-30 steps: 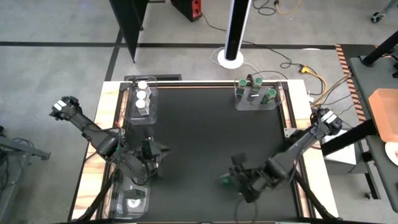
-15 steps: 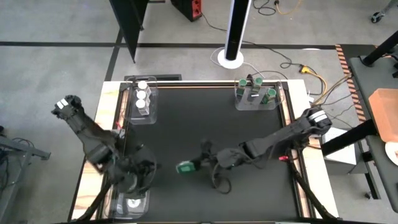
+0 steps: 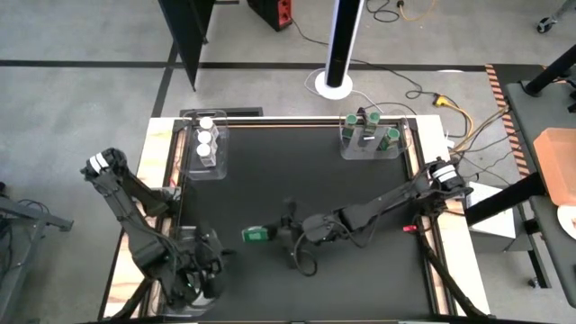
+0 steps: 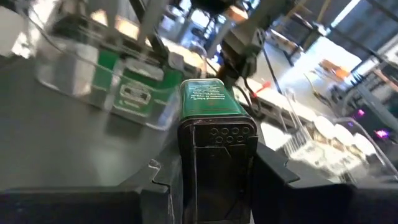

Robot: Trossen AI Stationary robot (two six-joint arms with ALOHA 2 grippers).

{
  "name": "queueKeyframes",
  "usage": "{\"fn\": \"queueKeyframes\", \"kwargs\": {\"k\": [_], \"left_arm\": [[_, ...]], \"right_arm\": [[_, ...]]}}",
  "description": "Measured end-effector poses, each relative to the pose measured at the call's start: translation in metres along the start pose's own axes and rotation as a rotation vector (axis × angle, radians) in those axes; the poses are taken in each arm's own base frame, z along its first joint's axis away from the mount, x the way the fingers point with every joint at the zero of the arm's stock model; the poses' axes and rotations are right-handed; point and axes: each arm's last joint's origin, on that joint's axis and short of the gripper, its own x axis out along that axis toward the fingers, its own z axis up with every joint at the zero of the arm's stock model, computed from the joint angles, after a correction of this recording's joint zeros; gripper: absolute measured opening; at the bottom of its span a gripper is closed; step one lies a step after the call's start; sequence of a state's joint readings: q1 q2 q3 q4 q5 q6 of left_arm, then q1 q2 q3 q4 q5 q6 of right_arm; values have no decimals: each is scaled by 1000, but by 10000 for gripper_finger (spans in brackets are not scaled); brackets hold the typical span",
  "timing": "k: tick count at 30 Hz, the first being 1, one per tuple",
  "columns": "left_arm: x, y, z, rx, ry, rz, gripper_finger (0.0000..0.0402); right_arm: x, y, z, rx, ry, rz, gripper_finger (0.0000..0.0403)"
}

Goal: Sort spices by type
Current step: Put the black seasoning can into the bottom left transparent bin

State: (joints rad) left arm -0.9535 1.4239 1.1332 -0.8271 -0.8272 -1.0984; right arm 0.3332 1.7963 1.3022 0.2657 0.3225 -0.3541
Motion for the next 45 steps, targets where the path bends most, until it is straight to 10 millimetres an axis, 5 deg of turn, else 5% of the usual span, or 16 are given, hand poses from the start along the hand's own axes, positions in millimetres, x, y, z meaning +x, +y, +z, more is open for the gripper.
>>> {"fn": "queueKeyframes", "kwargs": {"k": [13,19,36,40,45], "left_arm": [[16,-1,-5,118,-105,144,229],[22,4,2,146,-153,204,274],[31,5,10,164,-152,214,268],[32,2,11,174,-155,196,225],[38,-1,6,233,-142,210,119]], "right_arm": [[11,11,-15,12,61,-45,116],[15,12,-16,10,63,-47,116],[16,11,7,-60,-100,13,116],[16,11,7,-59,-108,14,116],[16,11,7,-45,-102,24,116]]}}
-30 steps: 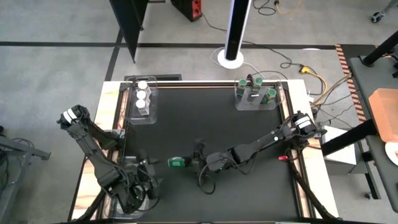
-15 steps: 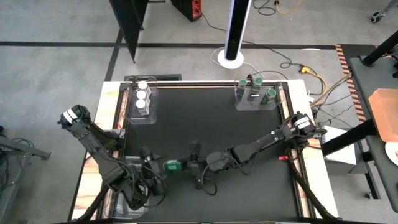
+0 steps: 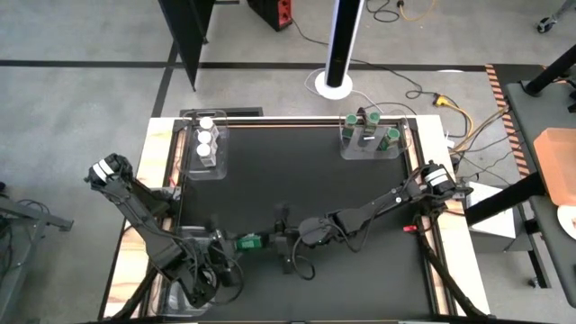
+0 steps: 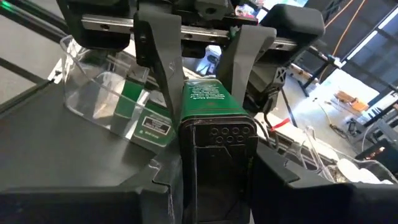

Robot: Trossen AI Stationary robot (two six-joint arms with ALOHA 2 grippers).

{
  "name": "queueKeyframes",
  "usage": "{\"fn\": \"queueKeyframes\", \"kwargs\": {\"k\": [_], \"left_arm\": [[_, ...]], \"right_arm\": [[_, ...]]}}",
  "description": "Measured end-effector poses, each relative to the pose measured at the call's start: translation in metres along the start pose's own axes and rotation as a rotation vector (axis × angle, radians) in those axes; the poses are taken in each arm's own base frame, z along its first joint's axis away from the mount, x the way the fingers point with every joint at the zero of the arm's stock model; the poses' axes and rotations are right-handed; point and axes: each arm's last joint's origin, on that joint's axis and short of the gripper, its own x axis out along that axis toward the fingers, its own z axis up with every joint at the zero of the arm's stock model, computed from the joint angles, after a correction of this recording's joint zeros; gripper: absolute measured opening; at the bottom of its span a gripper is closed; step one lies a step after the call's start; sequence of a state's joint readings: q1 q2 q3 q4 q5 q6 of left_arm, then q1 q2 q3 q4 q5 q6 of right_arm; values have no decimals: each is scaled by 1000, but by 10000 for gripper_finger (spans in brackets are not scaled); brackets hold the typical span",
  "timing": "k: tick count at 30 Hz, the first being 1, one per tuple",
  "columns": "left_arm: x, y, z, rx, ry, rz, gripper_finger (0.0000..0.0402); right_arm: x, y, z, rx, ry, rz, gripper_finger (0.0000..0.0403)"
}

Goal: Sort spices by type
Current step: Put the black seasoning can into the bottom left transparent bin

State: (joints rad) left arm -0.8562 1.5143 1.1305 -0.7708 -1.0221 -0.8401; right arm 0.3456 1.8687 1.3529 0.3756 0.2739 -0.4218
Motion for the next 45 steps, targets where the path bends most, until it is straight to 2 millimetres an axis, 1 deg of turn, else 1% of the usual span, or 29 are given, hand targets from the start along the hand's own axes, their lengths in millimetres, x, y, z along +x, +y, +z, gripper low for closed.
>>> {"fn": "queueKeyframes", "kwargs": {"k": [3,4,7,10,12,15,18,21,23,25,27,30,32,35,38,40,42,45], "left_arm": [[3,-4,-3,16,4,9,119],[4,-5,-5,23,3,16,119],[5,-5,-9,45,11,38,119],[-3,-2,-8,31,-23,40,119],[-12,1,-8,37,-54,47,119],[-22,5,-13,34,-92,61,119],[-27,7,-12,14,-104,51,119],[-26,8,-12,25,-101,56,119],[-26,9,-12,35,-98,63,119],[-26,9,-12,34,-104,66,119],[-27,9,-11,28,-118,69,119],[-27,9,-11,24,-147,82,119],[-27,7,-8,12,-214,109,119],[-28,-1,-1,-12,-258,91,119],[-30,-13,9,-35,-267,16,119],[-31,-20,12,1,-267,-26,119],[-31,-25,13,37,-269,-52,119],[-31,-27,12,64,-271,-49,119]], "right_arm": [[0,0,-2,7,13,7,116],[0,1,-2,4,22,10,124],[-5,-2,-2,21,69,10,177],[-19,-10,8,56,113,27,233],[-32,-16,13,78,166,48,258],[-54,-21,8,122,280,81,278],[-73,-20,-4,203,381,143,279],[-77,-10,-23,312,409,236,255],[-74,1,-42,357,455,270,223],[-73,8,-56,373,509,281,184],[-73,8,-57,388,511,275,139],[-71,2,-45,401,398,227,69],[-67,2,-44,360,346,228,27],[-62,2,-50,313,340,218,16],[-61,-3,-47,292,293,196,10],[-60,-4,-43,283,238,189,9],[-60,1,-40,260,158,227,9],[-65,8,-36,232,-52,258,9]]}}
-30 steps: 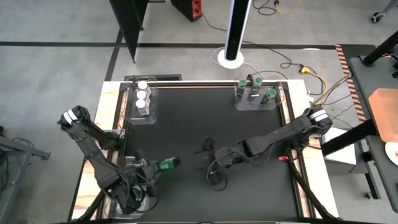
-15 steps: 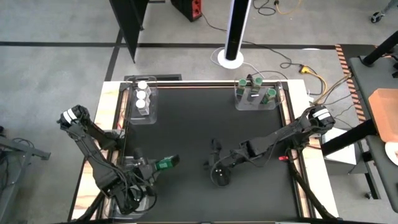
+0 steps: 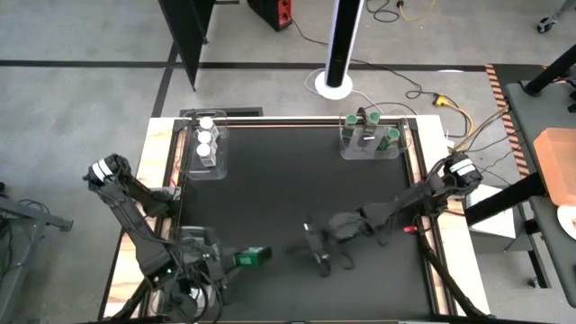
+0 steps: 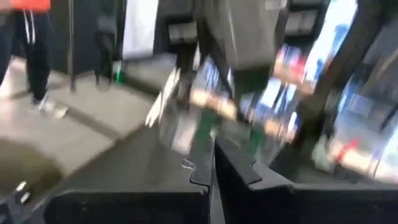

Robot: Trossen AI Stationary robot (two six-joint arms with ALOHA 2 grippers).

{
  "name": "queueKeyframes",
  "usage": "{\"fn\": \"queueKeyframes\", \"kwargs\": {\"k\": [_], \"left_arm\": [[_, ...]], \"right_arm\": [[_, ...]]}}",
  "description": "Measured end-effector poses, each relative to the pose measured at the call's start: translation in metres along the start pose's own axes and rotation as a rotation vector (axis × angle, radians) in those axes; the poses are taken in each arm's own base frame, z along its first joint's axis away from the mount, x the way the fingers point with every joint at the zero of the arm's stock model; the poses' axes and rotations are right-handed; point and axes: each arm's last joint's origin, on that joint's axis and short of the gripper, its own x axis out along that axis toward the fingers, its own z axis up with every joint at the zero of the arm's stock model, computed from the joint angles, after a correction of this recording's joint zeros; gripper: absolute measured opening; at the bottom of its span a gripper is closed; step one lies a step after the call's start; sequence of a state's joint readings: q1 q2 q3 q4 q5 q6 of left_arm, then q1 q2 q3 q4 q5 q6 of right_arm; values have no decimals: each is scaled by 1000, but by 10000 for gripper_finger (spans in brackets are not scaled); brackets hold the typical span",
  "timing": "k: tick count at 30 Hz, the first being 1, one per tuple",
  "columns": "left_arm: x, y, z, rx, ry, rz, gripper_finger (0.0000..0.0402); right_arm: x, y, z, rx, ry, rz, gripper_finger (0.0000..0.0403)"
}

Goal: Sort spices by type
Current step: Put the black seasoning can into the bottom left transparent bin

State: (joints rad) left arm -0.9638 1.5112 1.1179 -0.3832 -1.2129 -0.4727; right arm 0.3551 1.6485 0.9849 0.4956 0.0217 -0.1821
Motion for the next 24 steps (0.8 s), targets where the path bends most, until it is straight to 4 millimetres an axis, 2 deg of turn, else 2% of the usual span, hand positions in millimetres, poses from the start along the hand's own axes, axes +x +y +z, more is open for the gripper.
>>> {"fn": "queueKeyframes", "kwargs": {"k": [7,14,18,24], "left_arm": [[1,-4,1,1,-10,-6,119],[0,-7,14,-118,-84,20,119],[0,-8,27,-134,-137,31,119],[10,-4,41,-64,-173,16,119]], "right_arm": [[-18,19,-19,-194,-411,-75,9],[-18,30,-9,-277,-486,-81,24],[-16,25,1,-179,-520,-74,64],[-11,20,20,-139,-589,-35,169]]}}
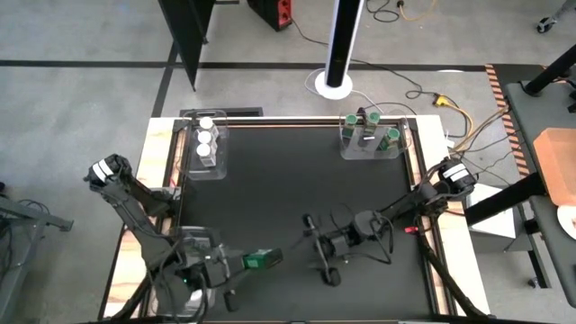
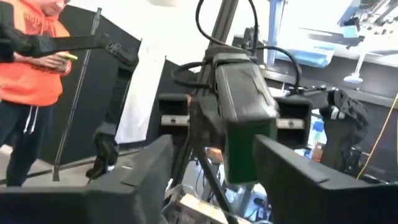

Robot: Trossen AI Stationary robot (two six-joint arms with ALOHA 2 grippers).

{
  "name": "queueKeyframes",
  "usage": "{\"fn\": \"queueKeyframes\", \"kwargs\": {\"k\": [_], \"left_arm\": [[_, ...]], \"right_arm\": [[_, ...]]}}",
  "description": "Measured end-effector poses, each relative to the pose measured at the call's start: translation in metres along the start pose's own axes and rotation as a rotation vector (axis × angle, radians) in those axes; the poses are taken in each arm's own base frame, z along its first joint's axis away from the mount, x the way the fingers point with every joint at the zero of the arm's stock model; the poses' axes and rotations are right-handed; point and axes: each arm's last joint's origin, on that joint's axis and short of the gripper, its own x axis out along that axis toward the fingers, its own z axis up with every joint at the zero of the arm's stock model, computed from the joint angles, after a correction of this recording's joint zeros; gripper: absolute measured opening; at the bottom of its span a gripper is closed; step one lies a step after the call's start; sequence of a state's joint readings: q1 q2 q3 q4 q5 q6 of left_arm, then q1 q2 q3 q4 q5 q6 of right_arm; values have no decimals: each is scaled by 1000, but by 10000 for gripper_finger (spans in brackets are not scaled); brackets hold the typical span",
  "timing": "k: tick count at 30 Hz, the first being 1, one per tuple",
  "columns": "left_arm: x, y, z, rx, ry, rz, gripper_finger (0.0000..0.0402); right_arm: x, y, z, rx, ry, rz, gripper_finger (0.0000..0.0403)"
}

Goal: Sort spices by type
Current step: Put the black seasoning can into the bottom left transparent bin

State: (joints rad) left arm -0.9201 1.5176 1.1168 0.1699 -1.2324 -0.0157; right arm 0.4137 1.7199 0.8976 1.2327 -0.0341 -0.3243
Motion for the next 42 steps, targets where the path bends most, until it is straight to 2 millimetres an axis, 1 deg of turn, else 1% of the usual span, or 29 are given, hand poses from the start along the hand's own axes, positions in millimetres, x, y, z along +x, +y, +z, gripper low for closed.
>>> {"fn": "queueKeyframes", "kwargs": {"k": [5,8,11,14,17,21,25,28,30,32,33,36,39,42], "left_arm": [[20,8,3,23,-5,-13,118],[24,10,8,38,-23,-21,118],[24,10,12,48,-51,-50,118],[25,10,16,39,-77,-64,118],[26,9,16,47,-82,-81,118],[30,10,16,42,-93,-112,118],[34,9,14,53,-89,-108,118],[34,10,14,48,-88,-95,120],[34,11,14,48,-83,-74,138],[34,11,14,52,-77,-53,166],[34,11,13,56,-71,-38,179],[32,11,10,88,-48,-6,208],[28,10,5,138,-16,46,222],[22,10,2,161,9,116,225]], "right_arm": [[15,-7,10,-11,-2,-10,252],[21,-8,13,-10,4,-5,287],[23,-9,15,-15,3,-5,305],[23,-13,16,-20,-5,-39,305],[27,-20,18,-37,-7,-73,297],[35,-24,25,-70,-14,-73,283],[41,-26,27,-122,18,-58,253],[43,-26,27,-147,31,-40,204],[43,-26,27,-152,44,-34,157],[43,-25,25,-156,64,-29,106],[43,-25,24,-158,73,-27,100],[42,-24,24,-174,126,-43,100],[40,-23,24,-180,223,-89,100],[36,-25,25,-199,349,-147,100]]}}
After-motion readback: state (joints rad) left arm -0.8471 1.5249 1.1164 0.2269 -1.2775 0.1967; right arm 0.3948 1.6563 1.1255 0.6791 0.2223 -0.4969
